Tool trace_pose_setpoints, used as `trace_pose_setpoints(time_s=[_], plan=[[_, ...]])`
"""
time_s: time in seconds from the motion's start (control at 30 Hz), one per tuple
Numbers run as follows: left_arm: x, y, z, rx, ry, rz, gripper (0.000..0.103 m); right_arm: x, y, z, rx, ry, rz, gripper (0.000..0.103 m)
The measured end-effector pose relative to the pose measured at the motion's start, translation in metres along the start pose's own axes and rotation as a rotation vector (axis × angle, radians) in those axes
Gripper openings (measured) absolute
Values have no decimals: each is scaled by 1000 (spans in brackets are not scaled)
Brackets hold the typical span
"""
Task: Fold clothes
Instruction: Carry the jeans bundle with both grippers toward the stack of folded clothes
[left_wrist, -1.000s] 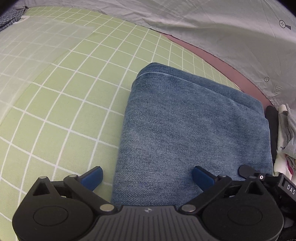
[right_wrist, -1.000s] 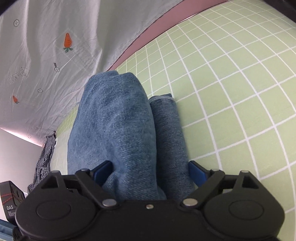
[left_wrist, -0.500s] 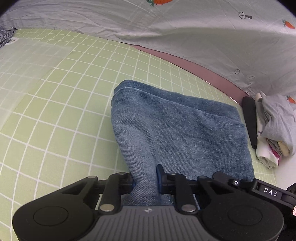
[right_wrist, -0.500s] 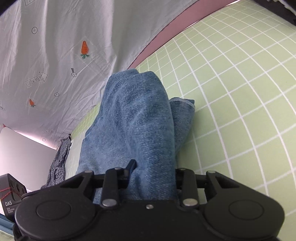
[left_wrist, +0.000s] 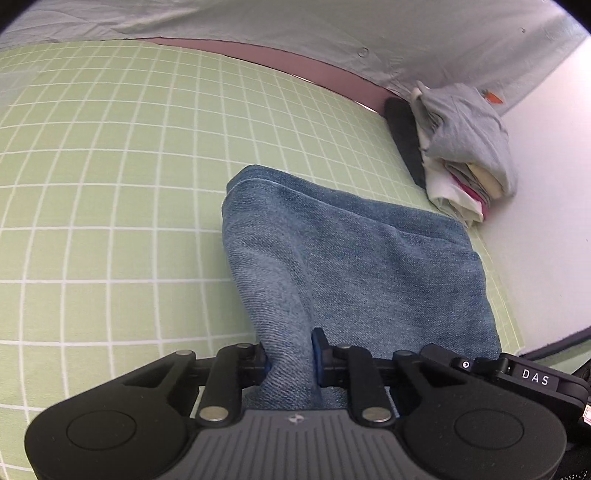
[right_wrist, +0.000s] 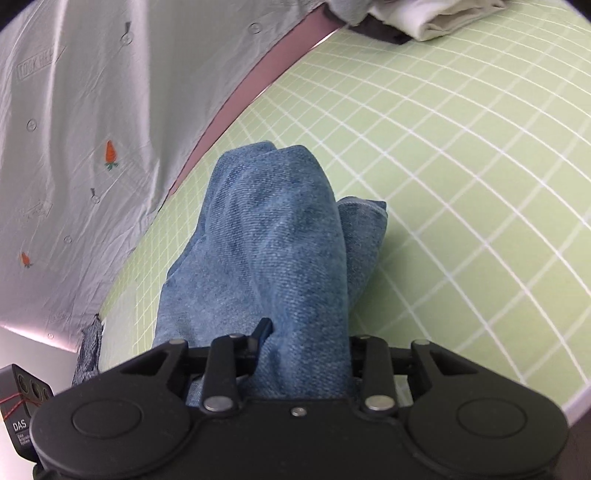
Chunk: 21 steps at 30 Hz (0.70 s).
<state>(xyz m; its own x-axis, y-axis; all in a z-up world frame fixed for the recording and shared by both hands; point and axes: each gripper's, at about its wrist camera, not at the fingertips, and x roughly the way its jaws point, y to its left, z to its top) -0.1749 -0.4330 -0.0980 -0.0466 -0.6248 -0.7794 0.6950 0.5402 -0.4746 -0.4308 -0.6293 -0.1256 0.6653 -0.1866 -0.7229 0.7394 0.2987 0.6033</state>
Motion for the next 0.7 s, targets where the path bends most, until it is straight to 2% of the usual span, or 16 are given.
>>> trace_pose_setpoints(time_s=[0.2, 0.37, 0.53, 0.63, 0.7], plan=[[17, -43, -6, 94, 27, -51, 21, -37, -34, -2, 83, -93, -30, 32], [38, -92, 7, 115, -7, -68, 20, -52, -64, 24, 112, -140, -1, 32], [74, -162, 30, 122, -78, -63, 20, -66, -101, 90, 62, -175, 54, 32], [101, -215, 48, 137, -120, -81, 20, -75, -124, 144, 33, -183, 80, 32], [119, -251, 60, 162, -151, -103, 20, -87, -136, 180, -25, -218, 90, 32]])
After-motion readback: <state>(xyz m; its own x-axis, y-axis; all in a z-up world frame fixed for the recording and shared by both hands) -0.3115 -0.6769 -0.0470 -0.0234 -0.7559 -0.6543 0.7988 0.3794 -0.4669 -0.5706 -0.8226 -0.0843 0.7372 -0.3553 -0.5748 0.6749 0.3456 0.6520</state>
